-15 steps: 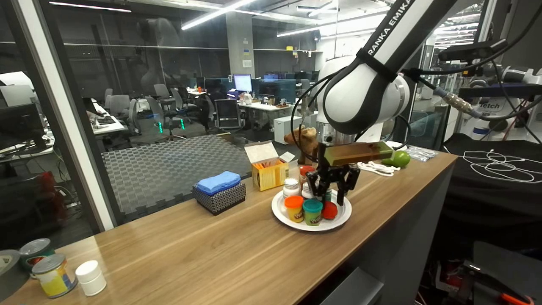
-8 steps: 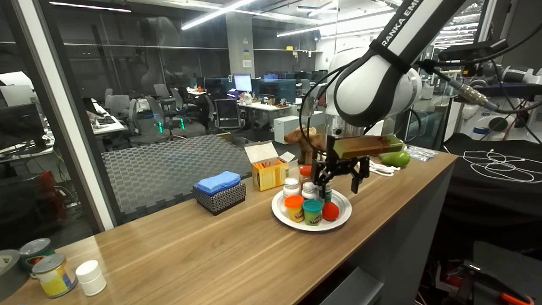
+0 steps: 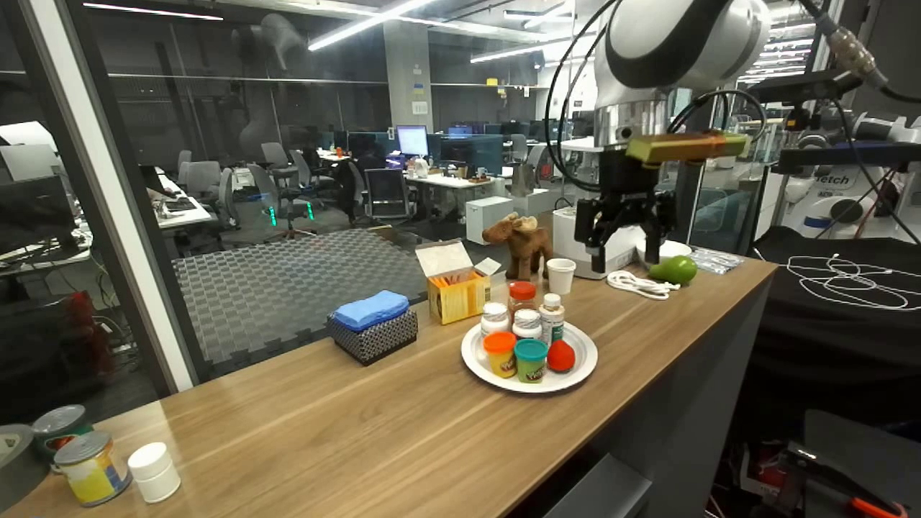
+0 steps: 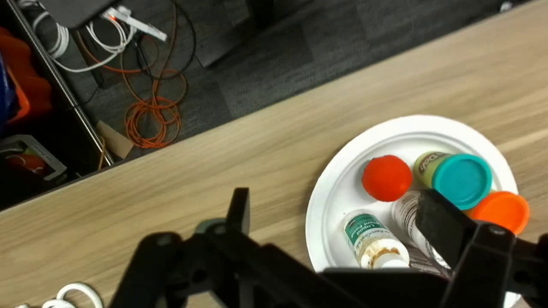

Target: Put the bottles and the red object on the plate

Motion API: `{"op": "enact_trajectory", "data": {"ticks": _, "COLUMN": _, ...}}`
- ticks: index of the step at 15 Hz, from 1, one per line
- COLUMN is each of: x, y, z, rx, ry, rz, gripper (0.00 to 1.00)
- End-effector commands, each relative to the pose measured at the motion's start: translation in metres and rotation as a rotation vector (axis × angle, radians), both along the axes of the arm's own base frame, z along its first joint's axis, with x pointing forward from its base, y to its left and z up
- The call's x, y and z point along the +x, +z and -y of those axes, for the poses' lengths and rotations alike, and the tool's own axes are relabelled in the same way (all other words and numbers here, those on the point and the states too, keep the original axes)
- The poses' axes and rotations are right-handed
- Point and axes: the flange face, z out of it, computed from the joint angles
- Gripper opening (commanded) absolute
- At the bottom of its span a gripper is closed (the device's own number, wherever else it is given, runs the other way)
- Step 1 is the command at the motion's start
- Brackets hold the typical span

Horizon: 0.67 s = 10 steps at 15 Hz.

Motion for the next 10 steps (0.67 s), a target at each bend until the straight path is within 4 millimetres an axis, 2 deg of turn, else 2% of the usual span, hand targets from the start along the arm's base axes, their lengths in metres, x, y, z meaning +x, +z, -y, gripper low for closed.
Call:
{"op": "enact_trajectory", "data": {"ticks": 1, "x": -0.016, "y": 0.052, "z": 0.007, "rx": 0.074, "ry": 0.16, "rz": -0.104, "gripper": 1.0}}
{"op": "enact_trajectory", "data": {"ticks": 3, "x": -0.029, "y": 0.081, "z": 0.005, "rx": 0.084, "ry": 0.251, "rz": -0.184, "gripper": 1.0}}
{"op": "enact_trajectory", "data": {"ticks": 6, "x": -0.054, "y": 0.115, "z": -0.007, "rx": 0.109, "ry": 0.399, "rz": -0.27, "gripper": 1.0}}
{"op": "enact_trajectory", "data": {"ticks": 7, "x": -0.039, "y": 0.09, "z": 0.001, "rx": 0.109, "ry": 0.311, "rz": -0.245, "gripper": 1.0}}
{"op": "enact_trajectory", "data": {"ticks": 10, "x": -0.051, "y": 0.109, "z": -0.004, "rx": 0.115, "ry": 0.368, "rz": -0.259, "gripper": 1.0}}
